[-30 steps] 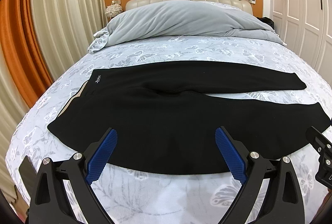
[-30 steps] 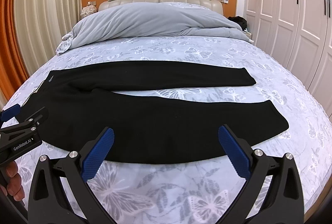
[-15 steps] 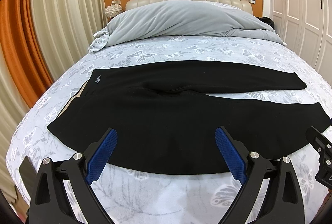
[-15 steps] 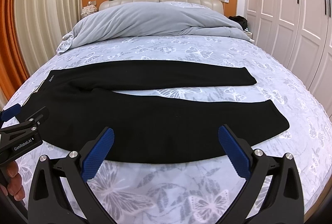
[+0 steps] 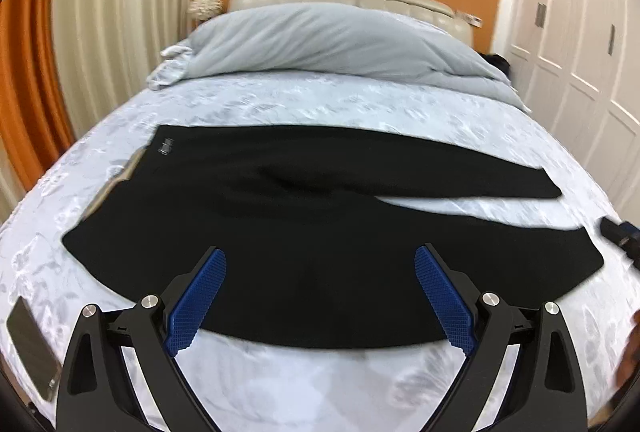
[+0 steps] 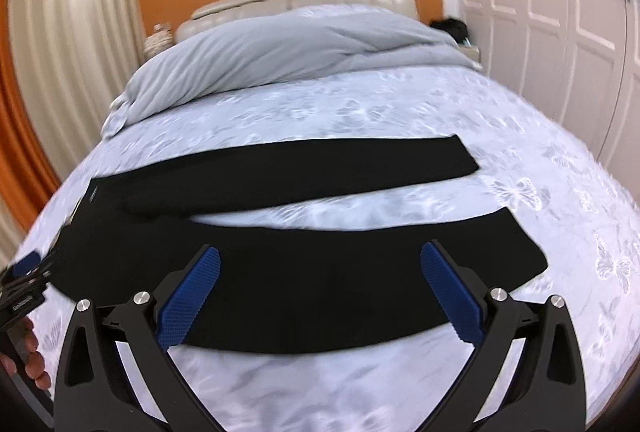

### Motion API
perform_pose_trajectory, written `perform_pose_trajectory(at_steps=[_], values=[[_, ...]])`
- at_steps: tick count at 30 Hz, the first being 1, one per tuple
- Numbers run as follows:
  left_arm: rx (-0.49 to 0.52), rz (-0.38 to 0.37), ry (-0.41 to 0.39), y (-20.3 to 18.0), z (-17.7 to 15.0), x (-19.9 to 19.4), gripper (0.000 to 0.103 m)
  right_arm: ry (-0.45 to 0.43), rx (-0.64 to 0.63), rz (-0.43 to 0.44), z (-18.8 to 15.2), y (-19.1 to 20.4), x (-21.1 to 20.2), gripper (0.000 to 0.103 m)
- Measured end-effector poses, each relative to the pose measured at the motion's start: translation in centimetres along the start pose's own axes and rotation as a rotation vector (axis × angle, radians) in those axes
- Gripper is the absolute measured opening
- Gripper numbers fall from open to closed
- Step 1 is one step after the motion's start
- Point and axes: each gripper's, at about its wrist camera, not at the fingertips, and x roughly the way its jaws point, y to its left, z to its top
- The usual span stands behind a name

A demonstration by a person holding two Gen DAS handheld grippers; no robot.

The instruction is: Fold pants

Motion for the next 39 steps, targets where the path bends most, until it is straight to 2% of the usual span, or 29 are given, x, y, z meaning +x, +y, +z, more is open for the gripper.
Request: perform_pose_trajectory(at_steps=[3,6,8,12,18,20,21,23,25,26,27,28,29,30,31,32,35,39], values=[[-0.033,0.043,0.033,2.2,1.7,2.1,0.093,0.06,0.052,-0.016,2.5,-5.4,3.5,0.098],[-0.06,0.038,0.088,4.8,3.7,5.6,0.093,0.118,0.102,-0.039,4.4,-10.7,8.4,0.098],[-0.059,0.06,0.096,6.4,5.0,7.8,0.094,0.121,0.141,-0.053,5.6,-13.9,11.3,0.098],[-0.073,0.152,0.133,10.8,8.8,14.2,0.094,0.115,0.188,-0.05,7.9,-17.9,16.8,0.098],[-0.212,0.236,0.183,18.4,13.3,22.8,0.094,0.159,0.227,-0.087,11.2,-20.8,25.9,0.098],[-0.268,0.228,0.237,20.7,14.1,26.0,0.094,0.185,0.239,-0.101,11.9,-21.4,28.7,0.098],[-0.299,0.252,0.258,22.0,14.3,27.7,0.094,0.202,0.236,-0.122,12.2,-21.5,30.1,0.098],[-0.342,0.27,0.28,23.9,14.4,29.8,0.094,0.227,0.24,-0.121,12.4,-21.6,32.2,0.098],[-0.385,0.253,0.317,25.1,14.2,31.7,0.093,0.234,0.223,-0.119,12.4,-21.1,33.0,0.098],[-0.378,0.268,0.293,25.3,14.3,32.1,0.092,0.213,0.187,-0.122,12.5,-20.4,32.9,0.098],[-0.355,0.268,0.252,25.2,14.7,32.0,0.091,0.191,0.159,-0.108,12.5,-19.9,32.6,0.095],[-0.332,0.232,0.236,24.9,15.0,32.1,0.075,0.165,0.133,-0.094,12.6,-19.4,32.1,0.077],[-0.319,0.201,0.242,24.8,15.2,32.3,0.039,0.139,0.111,-0.084,12.7,-19.0,31.5,0.054],[-0.311,0.16,0.259,24.6,15.4,32.5,0.021,0.135,0.112,-0.055,12.8,-18.9,31.0,0.044],[-0.312,0.162,0.268,24.5,15.6,32.5,0.001,0.133,0.124,-0.016,12.8,-18.9,30.4,0.019],[-0.309,0.175,0.266,24.4,15.8,32.1,0.0,0.128,0.135,0.019,12.9,-19.0,29.6,0.004],[-0.308,0.137,0.178,24.3,16.5,28.9,0.0,0.078,0.106,0.048,13.1,-18.6,25.7,0.004],[-0.352,0.018,0.094,24.8,16.8,22.2,0.0,-0.017,0.097,0.09,12.6,-19.4,17.9,0.003]])
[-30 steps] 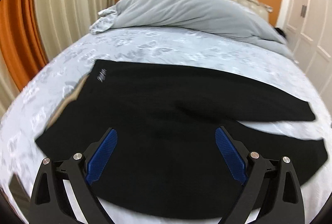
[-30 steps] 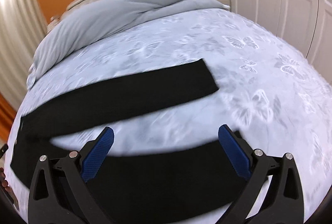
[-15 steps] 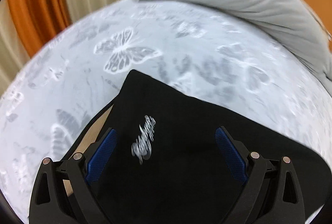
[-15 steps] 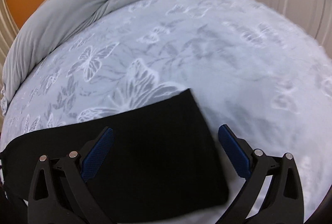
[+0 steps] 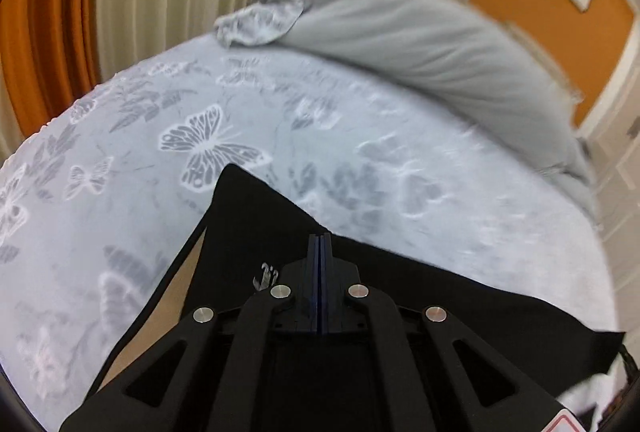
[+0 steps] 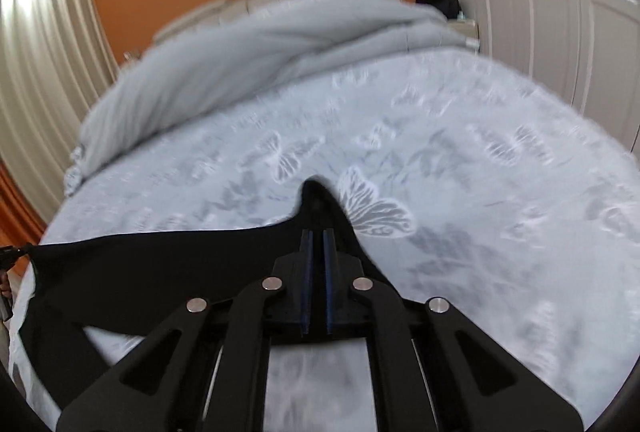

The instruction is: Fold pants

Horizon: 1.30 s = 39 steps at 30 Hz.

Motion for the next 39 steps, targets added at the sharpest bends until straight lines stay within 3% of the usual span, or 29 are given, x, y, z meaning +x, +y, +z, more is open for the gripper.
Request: perform_pose_trajectory(at_steps=[5,11,16,18,19,20,22,25,28,30,31,32,39], values=[[0.051,-0.114,-0.014,0.8,-3.6,-10.2,0.0,-0.044,-0.013,0.006,-2.8,-2.1,-9.7,0.003],[0.107,-0.104,0.054,2.9,-11.9,-18.0,0.0,0.046,-0.006,-0.042,-8.7,-3.8,-14.3,0.006],[0.027,-0.079,0.191,5.6,-17.7,-18.0,0.001,0.114,-0.033,-0.041,-12.1,-1.4,-13.6,0.008],[-0.123,-0.12,0.223,6.2,-18.2,-16.4,0.021,0.131,-0.004,-0.019,-12.3,-0.3,-12.6,0.01],[-0.195,-0.147,0.228,6.4,-18.0,-15.6,0.044,0.138,0.016,-0.009,-12.2,0.2,-12.0,0.024],[-0.258,-0.167,0.223,6.6,-17.7,-14.9,0.053,0.145,0.038,0.001,-11.9,0.8,-11.3,0.055],[-0.332,-0.194,0.208,6.2,-16.8,-12.8,0.054,0.123,0.06,-0.001,-10.9,1.9,-10.2,0.087],[-0.4,-0.189,0.26,5.5,-15.8,-9.0,0.063,0.111,0.101,0.048,-8.2,3.3,-7.1,0.088],[-0.532,-0.183,0.319,6.0,-15.9,-5.7,0.062,0.146,0.222,0.082,-5.6,2.9,-2.6,0.089],[-0.587,-0.202,0.301,6.4,-15.7,-5.2,0.059,0.143,0.303,0.082,-4.4,2.4,-0.1,0.089],[-0.591,-0.212,0.299,6.5,-15.3,-5.1,0.04,0.144,0.36,0.095,-3.7,2.0,1.7,0.089],[-0.572,-0.218,0.295,6.3,-14.9,-5.1,0.003,0.146,0.39,0.106,-3.3,1.9,2.8,0.088],[-0.549,-0.245,0.31,6.3,-13.9,-4.6,0.004,0.26,0.466,0.104,-1.6,4.7,12.7,0.088]])
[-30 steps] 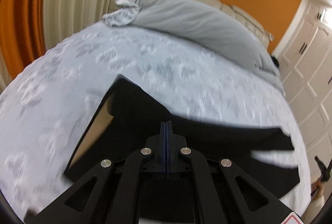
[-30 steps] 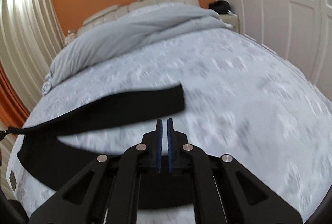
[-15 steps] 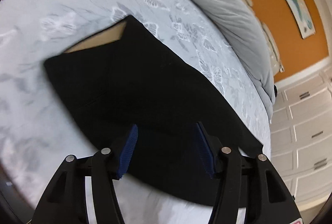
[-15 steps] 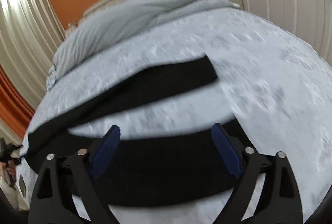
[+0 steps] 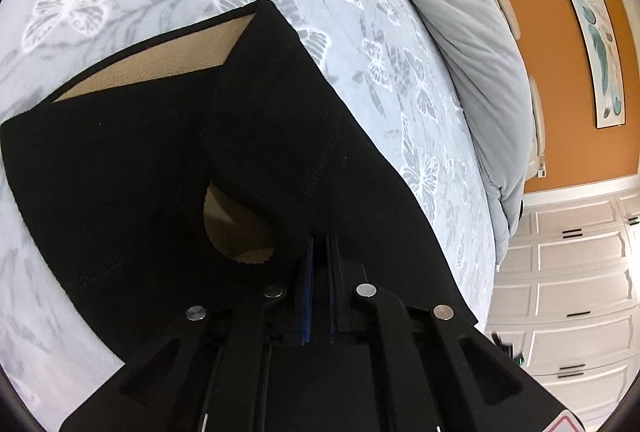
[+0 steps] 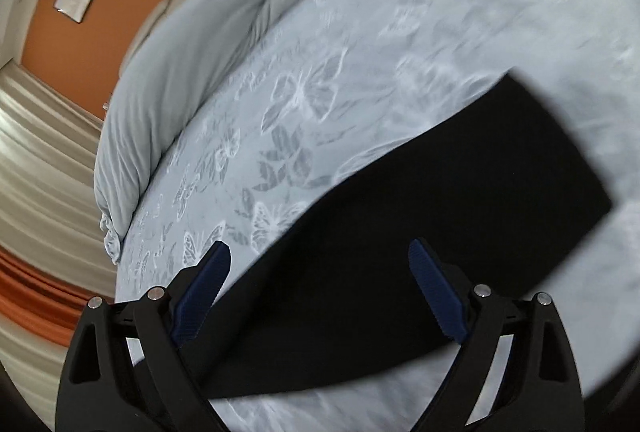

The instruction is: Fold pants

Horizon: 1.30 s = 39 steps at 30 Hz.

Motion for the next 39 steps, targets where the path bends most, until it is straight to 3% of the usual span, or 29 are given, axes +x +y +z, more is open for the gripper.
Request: perform_pose_trajectory(at_steps=[1,2,3,4,5,7,10,13,17,20,24,27,29,31,33,34,36,37,38,39], values=[[0.009,0.005,0.001,0.1,0.0,-0.1,0.004,0.003,0.005,-0.016,0.0,0.4,1.1,0.074],[0.016,0.008,-0.002,-0.1,0.0,0.0,0.004,0.005,-0.001,-0.034,0.1,0.8,2.3,0.043],[0.021,0.011,-0.004,0.1,0.2,0.1,0.004,0.015,-0.003,-0.052,0.1,0.8,3.3,0.028],[0.019,0.015,-0.008,0.1,0.3,0.0,0.003,0.026,0.005,-0.063,-0.1,0.8,4.1,0.003],[0.013,0.01,-0.009,0.2,0.3,-0.2,0.003,0.028,0.018,-0.06,-0.4,0.8,4.1,0.003],[0.023,0.018,-0.02,-0.1,0.6,-1.0,0.003,-0.021,-0.017,-0.043,-0.8,1.4,2.2,0.003],[0.062,0.005,-0.05,-0.6,0.8,-3.5,0.003,-0.104,-0.161,0.001,-2.9,3.3,-4.3,0.003],[0.12,-0.013,-0.077,-1.4,0.4,-6.7,0.003,-0.146,-0.264,0.038,-7.9,3.0,-12.6,0.003],[0.12,-0.012,-0.087,-0.3,-0.8,-10.5,0.003,-0.146,-0.296,0.028,-13.9,0.3,-18.5,0.003],[0.103,0.03,-0.078,2.2,-1.6,-11.9,0.003,-0.076,-0.327,-0.041,-17.5,-2.2,-18.7,0.005],[0.119,0.191,-0.049,5.2,-2.5,-10.3,0.0,0.032,-0.27,-0.14,-19.1,-6.2,-16.9,0.009],[0.114,0.199,-0.064,6.6,-2.6,-10.4,0.0,0.034,-0.216,-0.134,-19.0,-7.3,-18.1,0.031],[0.094,0.181,-0.097,6.6,-2.9,-11.6,0.0,-0.036,-0.226,-0.136,-19.0,-7.1,-20.3,0.075],[0.144,0.195,-0.146,5.1,-3.7,-13.1,0.0,-0.124,-0.242,-0.154,-18.9,-7.2,-22.8,0.081],[0.259,0.242,-0.216,1.4,-5.3,-14.2,0.0,-0.16,-0.23,-0.147,-18.1,-7.6,-24.3,0.085],[0.308,0.254,-0.236,0.0,-6.1,-14.5,0.004,-0.176,-0.212,-0.153,-17.5,-8.0,-24.9,0.087],[0.433,0.268,-0.273,-4.4,-8.8,-14.3,0.021,-0.177,-0.202,-0.188,-16.7,-8.6,-25.0,0.087],[0.472,0.265,-0.283,-5.9,-10.0,-14.1,0.039,-0.168,-0.195,-0.209,-16.2,-8.8,-24.7,0.087],[0.516,0.251,-0.291,-7.8,-11.6,-13.5,0.05,-0.156,-0.178,-0.226,-15.6,-9.3,-24.2,0.087],[0.559,0.222,-0.287,-9.8,-13.2,-12.5,0.051,-0.154,-0.169,-0.235,-15.3,-9.5,-23.9,0.087]])
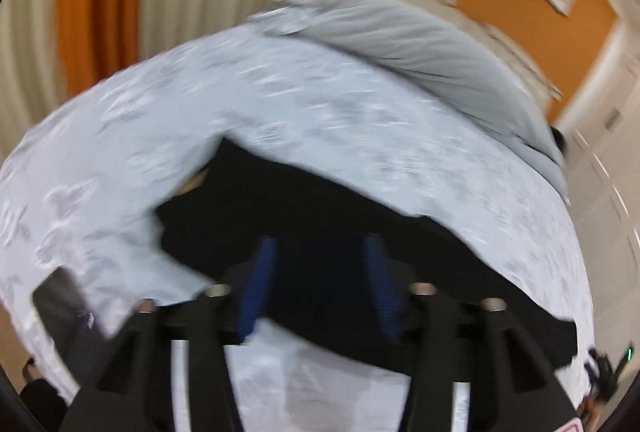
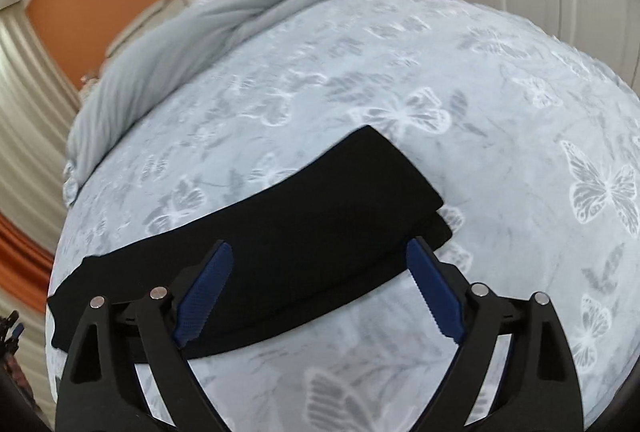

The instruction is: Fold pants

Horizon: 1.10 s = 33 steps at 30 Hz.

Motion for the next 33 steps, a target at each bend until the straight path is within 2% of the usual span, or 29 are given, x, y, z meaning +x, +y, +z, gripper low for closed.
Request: perform_pose_trajectory(at_steps=[4,7,9,11,12,13,16,18,19,20,22,23,24,25,27,28,29,31,33], values=[[0.083,-0.082,0.013,-7.2,-3.2,1.4,0.061,-0.03,-0.019,-0.105,0.8,-1.2,1.9,0.087],[0.134,-0.068,0.027,-11.3,-5.9,4.4,0.061,-0.022,0.012,-0.135,1.1,-2.7,4.1,0.087],[0.177,-0.049,0.048,-12.3,-7.6,6.1,0.061,-0.002,0.025,-0.15,1.1,-3.9,5.5,0.086],[0.237,-0.024,0.077,-13.3,-9.0,7.6,0.061,0.022,0.013,-0.121,1.0,-4.2,6.4,0.045],[0.267,-0.006,0.087,-13.3,-9.3,8.5,0.061,0.022,-0.011,-0.142,1.0,-3.9,6.3,0.035],[0.292,0.031,0.089,-13.4,-9.4,9.3,0.061,0.008,-0.039,-0.145,1.2,-3.5,5.8,0.02],[0.284,0.078,0.089,-12.5,-9.2,10.0,0.061,-0.075,-0.077,-0.05,2.3,-1.8,1.6,0.02],[0.239,0.075,0.078,-11.6,-8.7,9.7,0.061,-0.122,-0.129,-0.05,2.1,-0.9,-1.0,0.021],[0.209,0.074,0.074,-11.0,-8.4,9.6,0.063,-0.124,-0.167,-0.113,1.5,-1.3,-1.0,0.022],[0.188,0.075,0.069,-10.5,-8.1,9.5,0.065,-0.091,-0.171,-0.167,1.0,-2.0,0.0,0.022],[0.173,0.091,0.066,-10.1,-7.9,9.4,0.065,0.036,-0.116,-0.225,-0.1,-4.7,3.0,0.024],[0.172,0.095,0.064,-9.9,-7.8,9.3,0.065,0.092,-0.071,-0.243,-0.7,-6.2,4.1,0.03],[0.163,0.103,0.056,-9.5,-7.7,9.1,0.065,0.089,-0.05,-0.235,-0.8,-6.5,3.7,0.03],[0.152,0.102,0.045,-9.1,-7.5,8.7,0.065,0.049,-0.061,-0.273,-0.4,-5.7,2.5,0.03],[0.1,0.086,0.019,-7.7,-6.8,7.7,0.07,-0.059,-0.105,-0.315,0.3,-3.4,-0.5,0.041],[0.074,0.081,0.009,-6.9,-6.5,7.3,0.076,-0.109,-0.12,-0.3,0.4,-2.0,-2.1,0.068],[0.028,0.081,-0.002,-5.5,-6.1,6.8,0.079,-0.148,-0.128,-0.278,0.2,-0.5,-3.4,0.088],[-0.076,0.124,0.015,-2.3,-5.4,5.9,0.08,-0.203,-0.164,-0.201,-0.8,2.9,-5.3,0.088],[-0.149,0.16,0.023,1.1,-4.8,5.2,0.08,-0.195,-0.235,-0.165,-1.8,6.3,-5.3,0.088]])
